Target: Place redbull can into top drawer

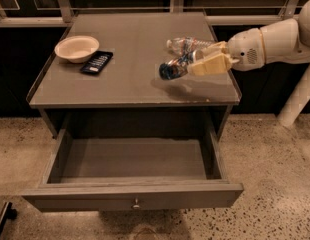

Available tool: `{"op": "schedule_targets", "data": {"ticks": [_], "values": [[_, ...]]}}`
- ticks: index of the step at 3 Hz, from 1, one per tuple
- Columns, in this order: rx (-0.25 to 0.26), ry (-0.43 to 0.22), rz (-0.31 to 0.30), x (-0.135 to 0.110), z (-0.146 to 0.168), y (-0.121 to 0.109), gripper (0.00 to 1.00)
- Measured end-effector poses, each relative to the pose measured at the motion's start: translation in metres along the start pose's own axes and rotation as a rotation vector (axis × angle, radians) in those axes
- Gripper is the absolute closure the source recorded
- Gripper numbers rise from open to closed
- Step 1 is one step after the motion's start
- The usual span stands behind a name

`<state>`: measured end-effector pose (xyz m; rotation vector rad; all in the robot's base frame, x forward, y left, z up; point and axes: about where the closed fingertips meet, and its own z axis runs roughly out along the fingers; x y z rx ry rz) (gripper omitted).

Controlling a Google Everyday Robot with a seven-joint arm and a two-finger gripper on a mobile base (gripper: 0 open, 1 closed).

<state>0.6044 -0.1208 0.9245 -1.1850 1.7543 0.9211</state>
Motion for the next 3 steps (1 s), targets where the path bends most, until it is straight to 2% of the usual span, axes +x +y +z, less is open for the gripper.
{"op": "schedule_targets", "data": {"ticks": [1, 2, 3], "values": [[-0.038, 0.007, 0.056, 0.025, -0.028, 0.038, 1.0], [-0.078, -0.014, 0.126, 0.049, -0.037, 0.07, 1.0], [-0.108, -0.051, 0.174, 0.061, -0.038, 0.095, 1.0]]}}
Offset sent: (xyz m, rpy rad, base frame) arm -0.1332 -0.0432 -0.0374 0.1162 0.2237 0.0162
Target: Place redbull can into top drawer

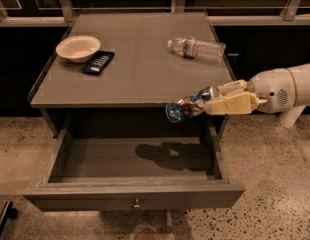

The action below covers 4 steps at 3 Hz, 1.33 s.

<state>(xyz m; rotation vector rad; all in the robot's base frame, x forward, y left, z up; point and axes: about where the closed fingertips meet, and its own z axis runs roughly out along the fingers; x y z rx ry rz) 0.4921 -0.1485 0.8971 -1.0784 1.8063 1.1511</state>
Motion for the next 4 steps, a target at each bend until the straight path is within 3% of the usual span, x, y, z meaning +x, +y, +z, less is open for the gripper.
{"op": "schedule_targets", "data": {"ticks": [1, 2, 4], "values": [[-0.01, -0.036, 0.058, 0.023, 0.016, -0.002, 1.0], [-0.009, -0.034, 0.057, 0.023, 0.017, -0.002, 1.0], [0.045, -0.049, 0.205, 0.117, 0.052, -0.049, 1.0]]}}
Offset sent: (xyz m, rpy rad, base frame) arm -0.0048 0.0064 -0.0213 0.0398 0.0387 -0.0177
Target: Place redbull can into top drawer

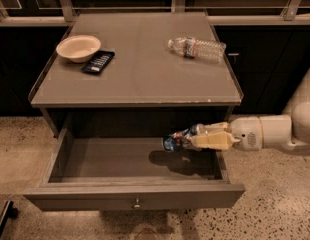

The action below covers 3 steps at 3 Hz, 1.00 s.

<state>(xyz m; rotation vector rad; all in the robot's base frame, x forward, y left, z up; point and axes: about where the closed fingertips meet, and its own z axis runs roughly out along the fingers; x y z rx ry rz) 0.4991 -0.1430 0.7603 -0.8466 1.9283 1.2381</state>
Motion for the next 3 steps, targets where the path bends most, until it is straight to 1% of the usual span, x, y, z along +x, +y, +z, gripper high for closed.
{"op": "schedule_targets", "data": {"ticks": [1, 2, 3], "values": [[-0.006, -0.033, 0.029, 0.031, 0.023, -0.03, 1.0], [-0.015, -0.041, 0.068, 0.054, 0.039, -0.051, 1.0], [-0.018, -0.042, 0.073, 0.055, 0.04, -0.052, 0.82]]}}
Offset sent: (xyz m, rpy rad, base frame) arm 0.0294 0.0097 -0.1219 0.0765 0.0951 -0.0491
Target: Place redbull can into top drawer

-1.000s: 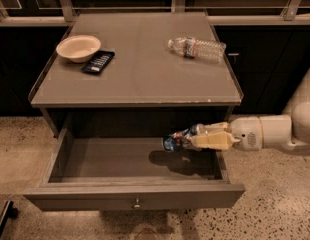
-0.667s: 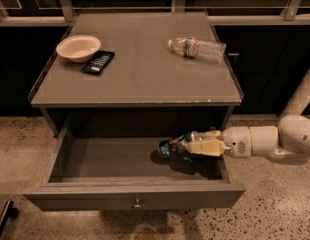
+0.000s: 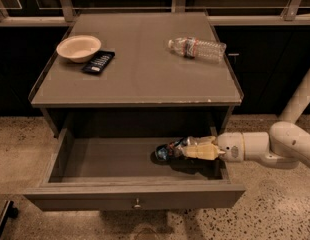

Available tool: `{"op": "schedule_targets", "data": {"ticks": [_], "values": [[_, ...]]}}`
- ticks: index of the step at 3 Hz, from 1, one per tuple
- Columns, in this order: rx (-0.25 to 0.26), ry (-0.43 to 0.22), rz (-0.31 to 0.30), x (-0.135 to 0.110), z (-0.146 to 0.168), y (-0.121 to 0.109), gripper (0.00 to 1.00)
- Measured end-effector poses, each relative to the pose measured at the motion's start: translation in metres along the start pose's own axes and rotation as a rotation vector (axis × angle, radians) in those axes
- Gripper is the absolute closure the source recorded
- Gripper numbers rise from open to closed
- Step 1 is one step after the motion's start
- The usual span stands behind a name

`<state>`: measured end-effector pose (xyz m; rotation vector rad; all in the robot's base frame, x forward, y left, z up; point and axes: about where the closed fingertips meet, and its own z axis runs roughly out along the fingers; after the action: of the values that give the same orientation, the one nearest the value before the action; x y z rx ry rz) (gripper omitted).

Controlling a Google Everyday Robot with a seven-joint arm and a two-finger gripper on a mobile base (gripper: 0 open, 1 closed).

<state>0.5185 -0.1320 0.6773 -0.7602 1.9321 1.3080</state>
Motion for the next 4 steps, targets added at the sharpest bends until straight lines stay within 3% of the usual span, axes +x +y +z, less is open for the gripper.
{"op": "schedule_targets", "data": {"ticks": [3, 4], "values": [[0.0, 0.0, 0.0, 0.0, 0.0001, 0.0, 0.13], [0.0, 0.0, 0.0, 0.0, 0.0002, 0.0001, 0.0]]}}
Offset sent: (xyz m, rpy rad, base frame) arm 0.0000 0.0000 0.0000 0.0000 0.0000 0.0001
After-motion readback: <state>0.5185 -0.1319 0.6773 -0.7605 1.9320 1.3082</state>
